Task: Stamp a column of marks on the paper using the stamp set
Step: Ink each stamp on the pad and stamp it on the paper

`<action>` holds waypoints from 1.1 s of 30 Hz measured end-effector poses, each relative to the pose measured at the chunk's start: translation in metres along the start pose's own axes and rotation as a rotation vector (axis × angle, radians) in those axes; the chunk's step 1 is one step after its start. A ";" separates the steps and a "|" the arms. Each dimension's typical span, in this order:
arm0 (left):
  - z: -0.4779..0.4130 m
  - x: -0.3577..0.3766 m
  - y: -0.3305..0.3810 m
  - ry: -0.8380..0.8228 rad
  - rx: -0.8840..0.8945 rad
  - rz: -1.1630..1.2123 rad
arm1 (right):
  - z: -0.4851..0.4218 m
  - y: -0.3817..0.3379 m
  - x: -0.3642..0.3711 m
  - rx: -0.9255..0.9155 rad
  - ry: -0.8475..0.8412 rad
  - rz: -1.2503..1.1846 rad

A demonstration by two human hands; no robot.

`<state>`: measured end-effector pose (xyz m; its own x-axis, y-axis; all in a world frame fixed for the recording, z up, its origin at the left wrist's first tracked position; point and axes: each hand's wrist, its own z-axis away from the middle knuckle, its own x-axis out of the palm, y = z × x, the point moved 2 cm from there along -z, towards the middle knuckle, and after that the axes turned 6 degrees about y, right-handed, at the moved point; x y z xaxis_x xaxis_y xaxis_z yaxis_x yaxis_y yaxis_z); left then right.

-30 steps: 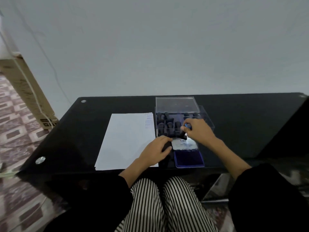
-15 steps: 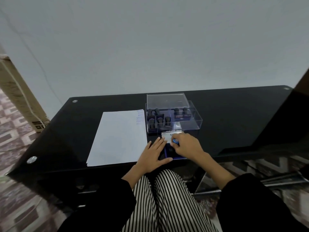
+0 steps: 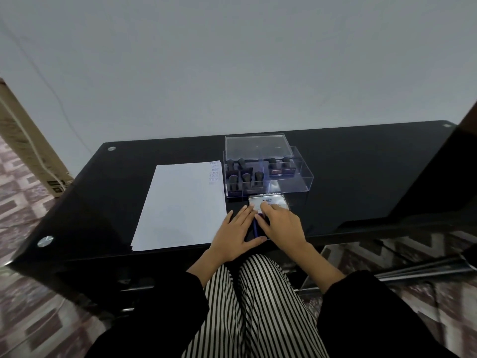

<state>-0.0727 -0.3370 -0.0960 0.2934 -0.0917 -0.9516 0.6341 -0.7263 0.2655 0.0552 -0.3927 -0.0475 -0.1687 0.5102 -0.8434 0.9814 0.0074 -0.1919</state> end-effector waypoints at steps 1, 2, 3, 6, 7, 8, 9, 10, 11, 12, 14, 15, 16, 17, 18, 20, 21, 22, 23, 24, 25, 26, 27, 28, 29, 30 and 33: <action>0.000 0.001 0.000 0.005 0.002 -0.005 | 0.001 0.000 0.002 -0.004 0.046 0.017; 0.000 0.002 -0.001 0.010 0.004 -0.008 | 0.001 -0.001 0.004 -0.005 0.092 0.033; 0.000 0.002 -0.001 0.016 0.006 -0.008 | 0.000 -0.001 0.006 -0.002 0.118 0.051; 0.001 0.002 -0.001 0.020 0.004 0.006 | -0.003 -0.001 0.010 0.007 0.172 0.051; 0.001 0.002 -0.001 0.021 0.005 0.006 | -0.004 0.000 0.011 0.007 0.185 0.041; 0.001 0.002 -0.001 0.020 0.006 0.004 | -0.005 0.000 0.012 0.010 0.197 0.035; 0.001 0.002 -0.001 0.020 0.006 0.000 | -0.005 0.001 0.014 0.012 0.208 0.034; 0.000 0.002 -0.001 0.019 0.006 -0.002 | -0.004 0.001 0.015 0.012 0.216 0.034; 0.000 0.002 -0.001 0.020 0.005 -0.002 | -0.004 0.002 0.016 0.012 0.222 0.035; 0.000 0.003 -0.001 0.022 0.006 0.000 | -0.003 0.002 0.017 0.012 0.230 0.038; 0.000 0.003 0.000 0.027 0.010 0.007 | -0.004 0.003 0.019 0.014 0.247 0.049; 0.001 0.003 0.000 0.028 0.011 0.010 | -0.004 0.003 0.020 0.012 0.257 0.054; 0.001 0.003 0.000 0.029 0.011 0.008 | -0.005 0.004 0.021 0.006 0.268 0.059; 0.001 0.003 0.000 0.029 0.010 0.000 | -0.005 0.004 0.022 -0.003 0.280 0.066; 0.001 0.003 0.000 0.032 0.011 -0.009 | -0.006 0.005 0.022 -0.014 0.294 0.075; 0.001 0.002 0.001 0.038 0.013 -0.023 | -0.008 0.005 0.023 -0.040 0.324 0.102; 0.002 0.002 0.000 0.040 0.015 -0.026 | -0.008 0.005 0.022 -0.047 0.338 0.120; 0.001 0.002 0.000 0.041 0.017 -0.026 | -0.009 0.005 0.023 -0.046 0.350 0.138; 0.002 0.003 0.000 0.042 0.017 -0.025 | -0.009 0.005 0.023 -0.045 0.360 0.153; 0.002 0.003 0.000 0.042 0.018 -0.029 | -0.010 0.005 0.024 -0.046 0.369 0.163; 0.001 0.003 0.000 0.042 0.019 -0.035 | -0.010 0.006 0.025 -0.050 0.381 0.166; 0.001 0.004 0.000 0.042 0.019 -0.039 | -0.011 0.006 0.025 -0.055 0.394 0.166; 0.001 0.004 0.000 0.040 0.018 -0.040 | -0.011 0.006 0.025 -0.057 0.408 0.162; 0.001 0.004 0.000 0.038 0.017 -0.040 | -0.012 0.006 0.025 -0.053 0.422 0.158; 0.001 0.004 0.000 0.036 0.016 -0.039 | -0.012 0.006 0.025 -0.047 0.434 0.152; 0.001 0.004 0.000 0.034 0.014 -0.040 | -0.013 0.006 0.026 -0.040 0.444 0.144; 0.001 0.004 0.001 0.038 0.012 -0.042 | -0.011 0.005 0.028 -0.034 0.453 0.136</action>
<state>-0.0717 -0.3392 -0.0992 0.2940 -0.0348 -0.9552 0.6382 -0.7368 0.2233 0.0566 -0.3690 -0.0661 0.0106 0.8323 -0.5543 0.9955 -0.0607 -0.0722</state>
